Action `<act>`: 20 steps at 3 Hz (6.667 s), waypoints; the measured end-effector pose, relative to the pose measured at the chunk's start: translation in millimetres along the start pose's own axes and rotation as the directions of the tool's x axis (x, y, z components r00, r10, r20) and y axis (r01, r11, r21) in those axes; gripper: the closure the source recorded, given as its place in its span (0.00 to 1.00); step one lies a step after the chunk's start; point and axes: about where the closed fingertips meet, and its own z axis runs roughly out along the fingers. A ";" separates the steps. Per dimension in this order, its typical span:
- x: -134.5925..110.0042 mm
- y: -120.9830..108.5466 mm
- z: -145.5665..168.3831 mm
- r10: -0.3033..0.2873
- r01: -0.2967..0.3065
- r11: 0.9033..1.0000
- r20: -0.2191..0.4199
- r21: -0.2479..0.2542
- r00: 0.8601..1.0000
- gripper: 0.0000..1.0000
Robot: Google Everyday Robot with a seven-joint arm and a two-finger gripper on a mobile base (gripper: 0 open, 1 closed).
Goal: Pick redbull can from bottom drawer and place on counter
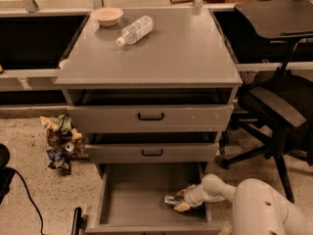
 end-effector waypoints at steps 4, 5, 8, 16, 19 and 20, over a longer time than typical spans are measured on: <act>-89.7 28.4 -122.0 -0.257 0.250 0.965 0.096 0.073 0.962 1.00; -130.4 43.3 -174.2 -0.363 0.353 0.931 0.121 0.098 0.924 1.00; -203.8 83.2 -278.1 -0.512 0.498 0.854 0.077 0.150 0.856 1.00; -410.4 116.1 -595.0 -0.700 0.753 0.647 -0.299 0.120 0.649 1.00; -480.7 54.1 -598.7 -0.789 0.840 0.510 -0.288 0.186 0.543 1.00; -544.7 17.7 -609.0 -0.845 0.874 0.410 -0.254 0.259 0.471 1.00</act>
Offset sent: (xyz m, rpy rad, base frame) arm -0.0284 -0.0006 0.2180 0.0896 -0.3322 0.2246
